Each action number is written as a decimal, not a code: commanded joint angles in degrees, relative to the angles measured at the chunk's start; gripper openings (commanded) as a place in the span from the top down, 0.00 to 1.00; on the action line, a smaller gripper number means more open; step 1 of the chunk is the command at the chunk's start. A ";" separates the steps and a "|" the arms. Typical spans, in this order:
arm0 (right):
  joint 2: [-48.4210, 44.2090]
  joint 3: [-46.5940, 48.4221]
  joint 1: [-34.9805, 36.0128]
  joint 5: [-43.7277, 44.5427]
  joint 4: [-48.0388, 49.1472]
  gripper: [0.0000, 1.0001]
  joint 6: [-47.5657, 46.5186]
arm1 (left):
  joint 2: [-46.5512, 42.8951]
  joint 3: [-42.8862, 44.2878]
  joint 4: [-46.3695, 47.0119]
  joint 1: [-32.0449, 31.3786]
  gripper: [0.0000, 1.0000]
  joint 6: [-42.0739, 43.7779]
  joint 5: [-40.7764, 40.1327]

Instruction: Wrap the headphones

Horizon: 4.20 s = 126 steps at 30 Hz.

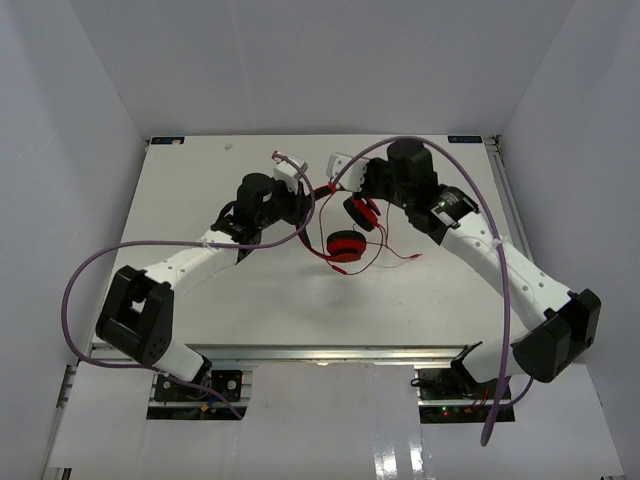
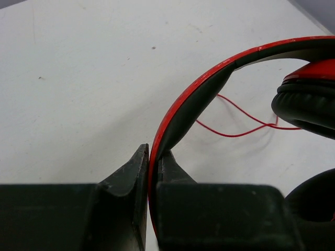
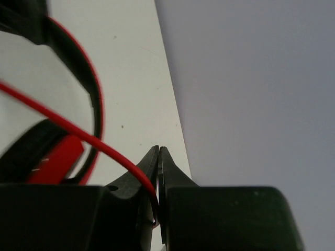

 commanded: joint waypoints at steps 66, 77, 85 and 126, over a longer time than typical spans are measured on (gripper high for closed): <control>11.71 -19.56 -35.68 -70.08 64.37 0.92 81.13 | -20.12 17.16 -8.09 -0.95 1.00 -9.11 -1.25; 12.71 -25.42 -40.87 -69.54 95.31 0.92 103.99 | -21.17 16.51 -11.65 -0.95 1.00 -7.13 -5.08; 12.51 -26.93 -41.96 -68.81 94.39 0.92 102.79 | -22.06 17.12 -12.10 -0.95 1.00 -7.51 -5.26; 17.28 -24.02 -27.56 -71.35 95.58 0.92 105.95 | -11.44 21.07 5.65 -0.95 1.00 -30.99 0.46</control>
